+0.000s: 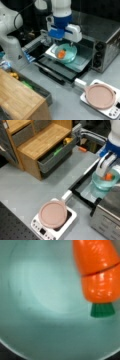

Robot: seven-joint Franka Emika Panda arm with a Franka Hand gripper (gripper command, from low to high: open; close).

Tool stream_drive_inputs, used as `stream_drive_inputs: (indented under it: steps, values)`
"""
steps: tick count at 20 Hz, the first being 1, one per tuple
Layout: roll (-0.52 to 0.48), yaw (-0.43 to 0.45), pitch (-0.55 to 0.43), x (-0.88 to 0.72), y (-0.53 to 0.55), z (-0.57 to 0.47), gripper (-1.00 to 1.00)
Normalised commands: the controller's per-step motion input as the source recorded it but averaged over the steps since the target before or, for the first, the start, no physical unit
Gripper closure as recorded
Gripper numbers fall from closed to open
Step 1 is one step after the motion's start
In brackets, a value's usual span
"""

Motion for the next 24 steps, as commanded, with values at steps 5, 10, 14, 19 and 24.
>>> stream_drive_inputs:
  steps: [5, 10, 14, 19, 24]
  values:
    - [0.129, -0.019, 0.046, 0.06, 0.00, 0.05, -1.00]
    - [0.132, -0.024, 0.064, 0.09, 0.00, 0.07, -1.00]
    - [0.105, 0.020, 0.063, 0.13, -0.01, 0.07, -1.00]
    - [0.098, 0.097, 0.077, 0.13, -0.04, 0.06, -1.00]
    - [0.099, 0.145, 0.093, 0.09, -0.04, 0.11, -1.00]
